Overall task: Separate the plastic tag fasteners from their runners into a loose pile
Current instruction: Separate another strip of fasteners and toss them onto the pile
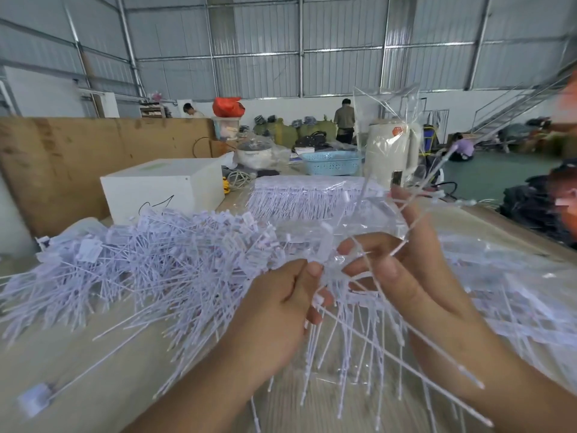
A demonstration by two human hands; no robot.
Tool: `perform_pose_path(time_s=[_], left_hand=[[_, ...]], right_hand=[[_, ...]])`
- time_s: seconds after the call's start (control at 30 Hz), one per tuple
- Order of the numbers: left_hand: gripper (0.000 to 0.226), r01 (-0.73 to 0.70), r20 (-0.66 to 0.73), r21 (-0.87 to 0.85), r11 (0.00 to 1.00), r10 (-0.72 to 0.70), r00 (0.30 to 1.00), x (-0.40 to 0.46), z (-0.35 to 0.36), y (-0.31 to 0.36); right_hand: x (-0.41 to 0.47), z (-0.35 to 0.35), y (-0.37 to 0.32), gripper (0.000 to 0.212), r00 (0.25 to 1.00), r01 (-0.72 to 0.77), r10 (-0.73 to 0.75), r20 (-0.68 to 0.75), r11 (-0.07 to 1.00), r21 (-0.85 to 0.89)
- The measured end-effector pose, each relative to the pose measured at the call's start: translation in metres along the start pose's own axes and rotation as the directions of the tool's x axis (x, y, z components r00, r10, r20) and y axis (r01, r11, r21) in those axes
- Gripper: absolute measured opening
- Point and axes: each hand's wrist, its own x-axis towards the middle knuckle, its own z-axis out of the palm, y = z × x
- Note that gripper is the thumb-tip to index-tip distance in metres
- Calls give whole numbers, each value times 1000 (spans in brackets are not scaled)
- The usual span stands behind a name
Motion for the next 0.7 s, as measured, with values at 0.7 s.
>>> perform_pose_path(time_s=[0.7], left_hand=[[29, 107, -326, -305, 946, -209, 922, 26, -58, -2]], right_hand=[[16, -29, -4, 70, 945, 105, -306, -116, 620, -778]])
